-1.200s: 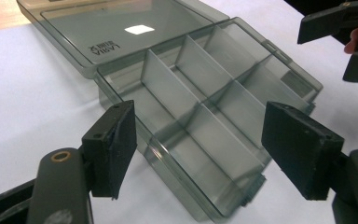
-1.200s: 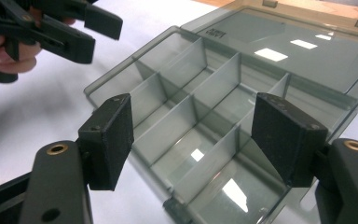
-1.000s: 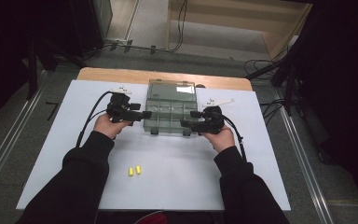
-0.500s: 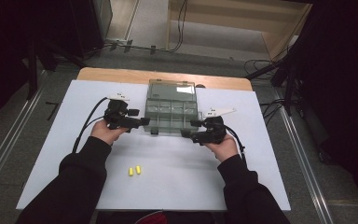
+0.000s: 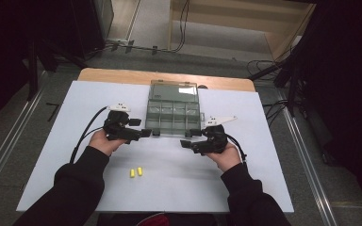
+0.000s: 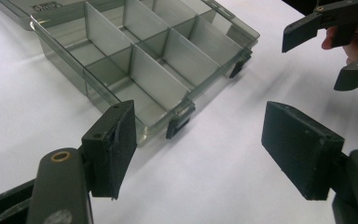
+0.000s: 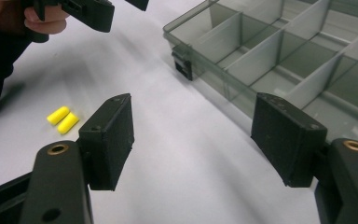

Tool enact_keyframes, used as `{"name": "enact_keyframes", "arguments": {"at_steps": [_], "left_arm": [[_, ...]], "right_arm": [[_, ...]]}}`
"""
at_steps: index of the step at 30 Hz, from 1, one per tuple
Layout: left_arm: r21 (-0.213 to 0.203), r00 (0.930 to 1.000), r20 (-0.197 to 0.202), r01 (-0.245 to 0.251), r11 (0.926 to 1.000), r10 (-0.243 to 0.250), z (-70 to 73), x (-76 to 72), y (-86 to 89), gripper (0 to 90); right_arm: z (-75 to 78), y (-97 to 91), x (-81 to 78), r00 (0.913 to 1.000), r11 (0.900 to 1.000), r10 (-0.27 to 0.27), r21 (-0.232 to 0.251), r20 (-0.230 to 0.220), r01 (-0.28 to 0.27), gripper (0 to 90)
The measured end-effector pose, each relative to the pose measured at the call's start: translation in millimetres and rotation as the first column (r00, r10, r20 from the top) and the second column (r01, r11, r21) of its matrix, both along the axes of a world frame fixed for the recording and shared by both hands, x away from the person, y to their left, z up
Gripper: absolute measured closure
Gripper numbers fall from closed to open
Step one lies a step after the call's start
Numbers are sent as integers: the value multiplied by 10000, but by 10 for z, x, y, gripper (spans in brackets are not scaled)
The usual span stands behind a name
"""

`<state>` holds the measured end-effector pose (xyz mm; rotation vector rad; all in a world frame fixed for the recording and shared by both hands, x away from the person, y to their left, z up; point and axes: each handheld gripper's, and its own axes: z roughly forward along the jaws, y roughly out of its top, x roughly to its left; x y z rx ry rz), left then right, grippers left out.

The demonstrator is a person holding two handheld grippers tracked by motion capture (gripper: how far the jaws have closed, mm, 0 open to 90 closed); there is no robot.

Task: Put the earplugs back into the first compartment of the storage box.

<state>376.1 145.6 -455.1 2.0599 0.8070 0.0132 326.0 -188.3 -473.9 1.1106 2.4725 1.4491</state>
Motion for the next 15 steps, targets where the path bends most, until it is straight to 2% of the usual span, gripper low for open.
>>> {"name": "enact_keyframes", "arguments": {"at_steps": [3,5,6,15], "left_arm": [[-173,9998,-179,102,9998,-105,-5,-67,29,267],[-63,9995,-199,242,9997,-243,-6,-106,35,267],[-19,9997,-102,208,9998,-208,-10,-123,36,267],[108,9993,-176,320,9994,-318,-28,-236,87,267]], "right_arm": [[-2,32,-42,9999,9999,94,-41,103,-94,283],[-2,51,-67,9998,9998,174,-38,93,-174,284],[-4,65,-83,9998,9998,204,-30,65,-204,284],[-15,110,-148,9993,9994,355,-57,142,-354,284]]}}
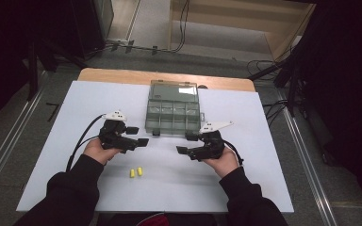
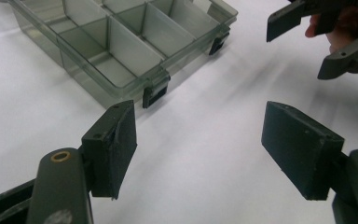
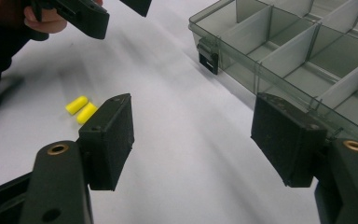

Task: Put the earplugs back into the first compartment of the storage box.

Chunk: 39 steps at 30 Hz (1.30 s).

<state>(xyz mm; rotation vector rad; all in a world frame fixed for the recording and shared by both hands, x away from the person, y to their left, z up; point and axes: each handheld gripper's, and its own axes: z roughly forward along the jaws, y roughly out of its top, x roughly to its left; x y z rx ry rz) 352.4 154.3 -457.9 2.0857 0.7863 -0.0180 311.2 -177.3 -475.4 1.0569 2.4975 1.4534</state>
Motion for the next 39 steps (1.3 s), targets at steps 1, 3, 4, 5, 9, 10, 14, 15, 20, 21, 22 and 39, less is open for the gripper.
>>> {"name": "enact_keyframes", "arguments": {"at_steps": [1,3,4,5,9,10,14,15,20,21,22,39], "left_arm": [[-28,10000,33,3,10000,-3,-4,-16,6,267],[62,10000,-4,41,10000,-41,-6,-42,18,267],[58,10000,-13,54,10000,-54,-11,-59,25,267],[73,10000,-14,83,9999,-82,-14,-66,30,267],[140,9999,-112,131,9998,-129,-31,-108,46,267],[197,9998,-111,164,9997,-162,-30,-118,53,267],[88,9998,-148,131,9999,-129,-34,-170,86,267],[123,9998,-164,137,9998,-135,-35,-183,96,267],[229,9993,-292,225,9995,-218,-59,-243,130,267],[240,9994,-269,234,9994,-228,-63,-251,132,267],[273,9995,-226,217,9994,-211,-63,-261,140,267],[404,9993,-364,45,9992,-30,-88,-408,298,268]], "right_arm": [[-5,0,-3,10000,10000,25,-33,-19,-25,284],[-10,4,-12,10000,10000,22,-90,-47,-22,284],[-10,4,-14,10000,9999,43,-114,-24,-43,284],[-12,7,-18,9999,9999,115,-126,13,-115,284],[-14,32,-44,9999,9998,160,-122,-19,-161,284],[-16,42,-48,9998,9997,204,-153,-40,-205,284],[-3,90,-68,9993,9995,308,-116,-193,-310,283],[-1,98,-69,9993,9994,333,-123,-190,-335,284],[-4,149,-74,9986,9984,466,-293,-235,-473,284],[-4,158,-74,9984,9983,499,-289,-273,-506,284],[-4,164,-74,9985,9984,479,-304,-255,-487,284],[-15,336,-38,9958,9950,894,-436,-215,-903,284]]}}
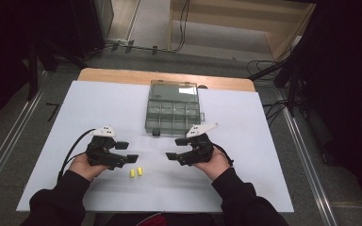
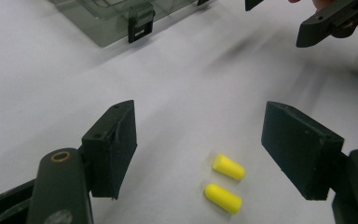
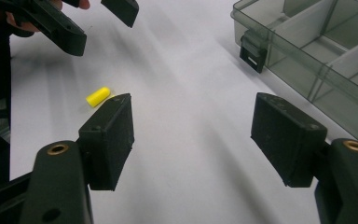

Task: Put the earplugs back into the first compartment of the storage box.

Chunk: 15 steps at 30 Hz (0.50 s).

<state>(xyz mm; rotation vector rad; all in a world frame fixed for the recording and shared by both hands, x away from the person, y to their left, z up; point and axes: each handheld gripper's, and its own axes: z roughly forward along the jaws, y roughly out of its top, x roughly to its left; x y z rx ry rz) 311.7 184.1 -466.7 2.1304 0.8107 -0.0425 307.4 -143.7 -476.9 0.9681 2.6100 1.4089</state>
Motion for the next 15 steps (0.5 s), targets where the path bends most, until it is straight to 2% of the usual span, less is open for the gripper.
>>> {"name": "enact_keyframes", "arguments": {"at_steps": [11,15], "left_arm": [[61,9999,-126,-51,10000,52,-44,-109,89,268],[45,9999,-141,-80,10000,81,-59,-157,120,268]], "right_arm": [[-13,143,-7,9991,9991,389,-150,-162,-392,284],[-27,210,1,9981,9986,524,-52,-312,-525,281]]}}
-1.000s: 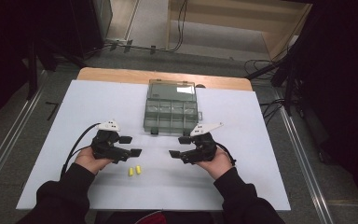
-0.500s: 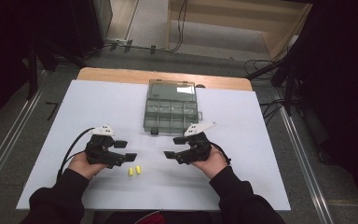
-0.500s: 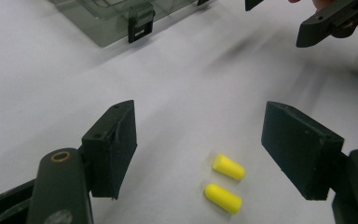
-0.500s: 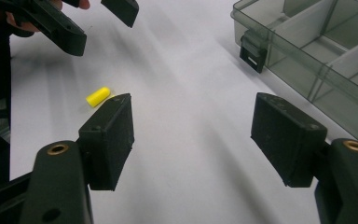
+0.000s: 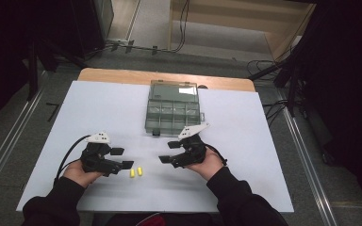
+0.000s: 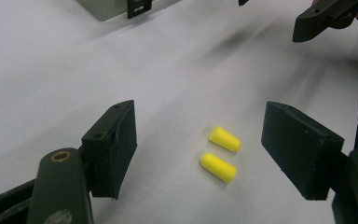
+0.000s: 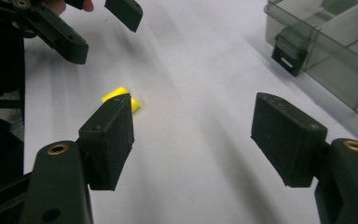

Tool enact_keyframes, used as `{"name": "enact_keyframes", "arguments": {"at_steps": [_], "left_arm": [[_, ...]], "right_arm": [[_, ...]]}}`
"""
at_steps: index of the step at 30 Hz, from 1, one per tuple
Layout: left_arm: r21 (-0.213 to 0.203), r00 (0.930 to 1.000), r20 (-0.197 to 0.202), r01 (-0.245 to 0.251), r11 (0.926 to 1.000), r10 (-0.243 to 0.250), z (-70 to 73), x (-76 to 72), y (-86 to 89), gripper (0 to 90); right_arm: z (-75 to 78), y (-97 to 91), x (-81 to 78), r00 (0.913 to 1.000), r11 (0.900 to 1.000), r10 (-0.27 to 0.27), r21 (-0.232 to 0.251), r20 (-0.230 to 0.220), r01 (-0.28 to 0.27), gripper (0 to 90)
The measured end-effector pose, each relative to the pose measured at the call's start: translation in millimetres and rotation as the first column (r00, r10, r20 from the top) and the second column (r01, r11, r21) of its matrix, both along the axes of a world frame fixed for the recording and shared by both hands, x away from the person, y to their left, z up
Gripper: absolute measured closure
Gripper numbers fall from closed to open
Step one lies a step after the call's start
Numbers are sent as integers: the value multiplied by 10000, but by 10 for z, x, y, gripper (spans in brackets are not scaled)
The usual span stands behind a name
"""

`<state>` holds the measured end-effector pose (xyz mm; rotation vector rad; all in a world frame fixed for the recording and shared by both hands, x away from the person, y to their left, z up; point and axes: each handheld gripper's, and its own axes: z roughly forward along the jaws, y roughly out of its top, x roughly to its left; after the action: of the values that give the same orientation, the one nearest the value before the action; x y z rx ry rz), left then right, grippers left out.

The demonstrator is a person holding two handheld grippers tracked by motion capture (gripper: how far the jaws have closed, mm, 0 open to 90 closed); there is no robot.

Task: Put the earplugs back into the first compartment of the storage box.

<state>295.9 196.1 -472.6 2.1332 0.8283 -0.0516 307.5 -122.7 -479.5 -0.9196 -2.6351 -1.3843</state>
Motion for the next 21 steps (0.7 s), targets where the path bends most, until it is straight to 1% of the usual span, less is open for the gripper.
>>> {"name": "enact_keyframes", "arguments": {"at_steps": [1,2,3,4,6,10,12,15,16,17,18,20,21], "left_arm": [[77,10000,-2,25,10000,-25,0,-8,13,268],[-5,10000,33,21,10000,-21,-9,-18,23,268],[38,10000,-2,-8,10000,8,-6,-26,31,268],[6,10000,43,2,10000,-2,-11,-29,42,268],[-151,10000,18,-93,9998,93,-14,-45,58,267],[-128,9999,1,-170,9998,170,-9,-56,93,267],[-204,9997,-20,-224,9995,224,-9,-60,112,267],[-186,9996,63,-291,9994,292,-1,-65,142,267],[-249,9996,22,-276,9993,277,-2,-62,155,267],[-217,9994,2,-350,9991,351,0,-63,167,267],[-287,9994,38,-352,9990,353,-7,-61,175,267],[-207,9993,37,-384,9990,385,-11,-67,186,267],[-78,9993,47,-365,9993,365,-10,-67,190,267]], "right_arm": [[-2,17,-7,10000,10000,27,-8,-2,-27,280],[-3,32,-14,10000,10000,25,-58,1,-25,279],[-5,48,-22,10000,10000,48,-53,-5,-48,278],[-7,57,-25,10000,9999,62,-90,-28,-62,278],[-11,73,-30,10000,9999,64,-102,-47,-64,277],[-30,103,-31,9998,9999,29,-144,-172,-31,278],[-42,118,-30,9998,9998,-6,-196,-213,2,278],[-52,149,-35,9997,9996,-96,-280,-228,90,280],[-55,160,-35,9998,9995,-63,-301,-202,57,281],[-59,172,-37,9998,9995,-75,-311,-189,69,281],[-62,182,-38,9998,9994,-75,-328,-186,69,281],[-68,209,-45,9998,9993,-88,-375,-202,80,283],[-71,226,-51,9998,9992,-60,-395,-204,52,283]]}}
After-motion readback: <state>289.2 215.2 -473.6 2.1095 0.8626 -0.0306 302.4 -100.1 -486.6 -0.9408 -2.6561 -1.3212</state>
